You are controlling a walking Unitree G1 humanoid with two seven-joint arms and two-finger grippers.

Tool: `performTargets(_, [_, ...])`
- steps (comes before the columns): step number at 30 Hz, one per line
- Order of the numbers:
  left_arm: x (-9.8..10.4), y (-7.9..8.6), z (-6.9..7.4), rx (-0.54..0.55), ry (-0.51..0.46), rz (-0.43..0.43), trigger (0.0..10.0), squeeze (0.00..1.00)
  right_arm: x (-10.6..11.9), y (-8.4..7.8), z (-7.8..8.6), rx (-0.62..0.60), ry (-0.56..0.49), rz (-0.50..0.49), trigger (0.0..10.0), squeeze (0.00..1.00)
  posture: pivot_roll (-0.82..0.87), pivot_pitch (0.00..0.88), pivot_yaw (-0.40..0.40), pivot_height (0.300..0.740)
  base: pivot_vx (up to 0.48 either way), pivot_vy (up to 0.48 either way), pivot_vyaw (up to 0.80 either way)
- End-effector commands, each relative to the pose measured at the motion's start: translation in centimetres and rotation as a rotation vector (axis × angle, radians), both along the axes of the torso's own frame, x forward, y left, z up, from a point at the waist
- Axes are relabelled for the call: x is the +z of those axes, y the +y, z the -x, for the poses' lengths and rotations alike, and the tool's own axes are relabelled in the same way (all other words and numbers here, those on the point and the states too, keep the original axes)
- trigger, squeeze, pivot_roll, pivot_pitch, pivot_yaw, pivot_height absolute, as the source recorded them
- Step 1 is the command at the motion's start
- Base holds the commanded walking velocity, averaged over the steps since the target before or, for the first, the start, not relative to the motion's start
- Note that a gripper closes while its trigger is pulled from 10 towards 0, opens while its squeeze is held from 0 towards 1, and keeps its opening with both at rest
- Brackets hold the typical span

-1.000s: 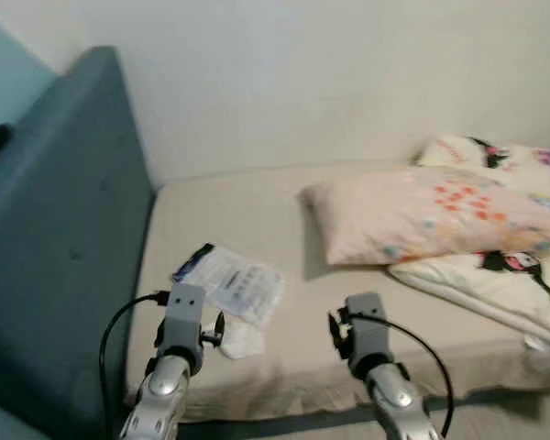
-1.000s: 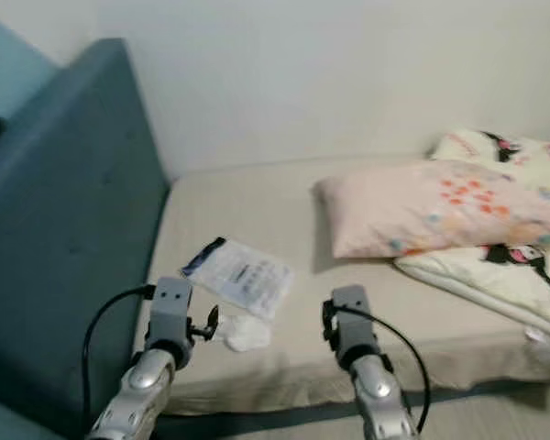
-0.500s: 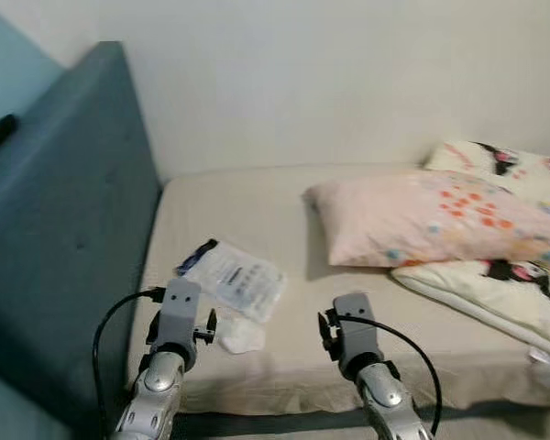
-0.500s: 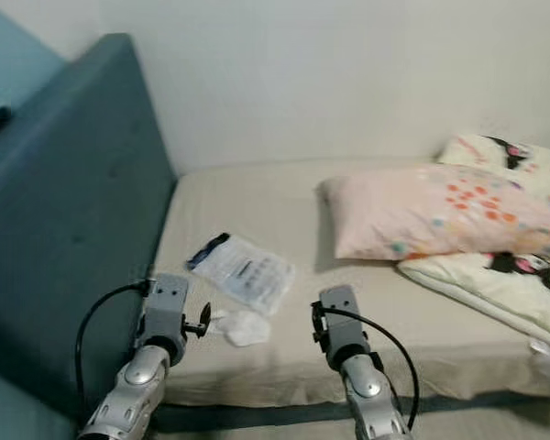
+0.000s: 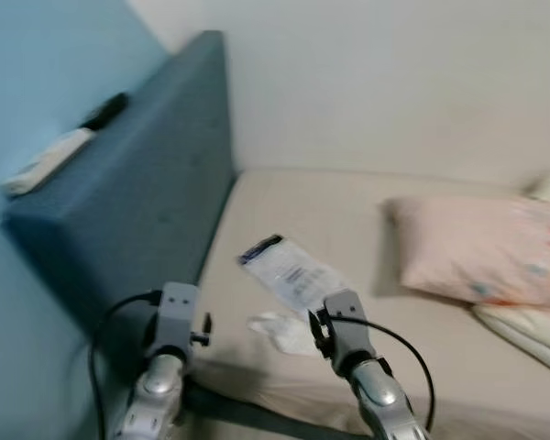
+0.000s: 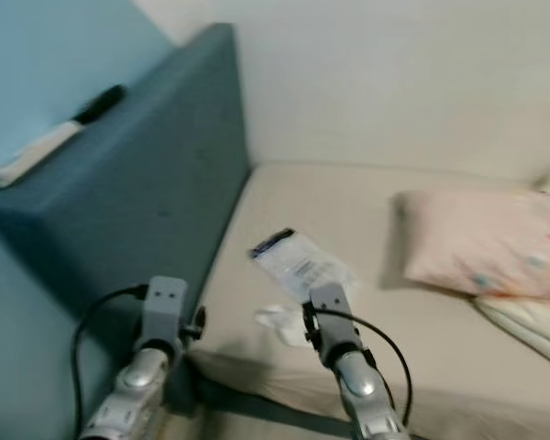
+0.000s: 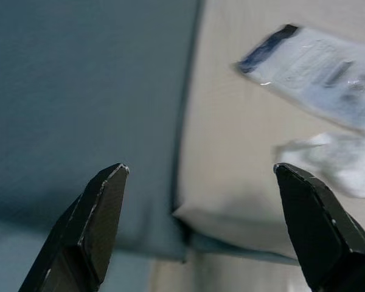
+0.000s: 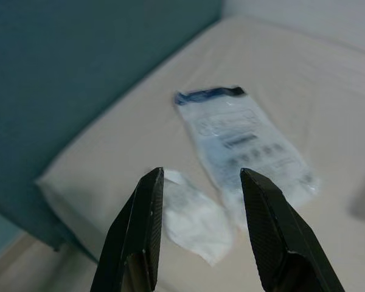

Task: Clean up the room

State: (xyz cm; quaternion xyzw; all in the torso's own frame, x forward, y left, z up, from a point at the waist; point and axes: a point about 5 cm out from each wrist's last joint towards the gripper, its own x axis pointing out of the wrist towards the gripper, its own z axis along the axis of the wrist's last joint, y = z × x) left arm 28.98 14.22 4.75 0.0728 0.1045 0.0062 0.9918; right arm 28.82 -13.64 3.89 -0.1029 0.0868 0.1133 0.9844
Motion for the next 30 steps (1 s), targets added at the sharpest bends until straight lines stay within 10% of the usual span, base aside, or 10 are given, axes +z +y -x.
performTargets(1, [-0.1, -0.2, 0.1, -0.018, -0.002, -0.001, 10.0, 0.0, -0.3, 0.0, 0.3, 0.001, 0.01, 0.0, 10.0, 0.0, -0.01, 0.112, -0.017, 0.738, 0.0, 0.0, 0.8])
performTargets(17, [-0.3, -0.9, 0.1, -0.119, 0.018, -0.018, 10.0, 0.0, -0.5, -0.9, 0.4, -0.073, 0.023, -0.02, 10.0, 0.0, -0.02, 0.105, -0.008, 0.738, 0.0, 0.0, 0.11])
performTargets(30, [-0.5, -1.0, 0.2, -0.147, 0.027, -0.013, 10.0, 0.0, -0.7, -1.4, 0.4, -0.114, 0.023, -0.005, 10.0, 0.0, -0.02, 0.094, -0.005, 0.738, 0.0, 0.0, -0.58])
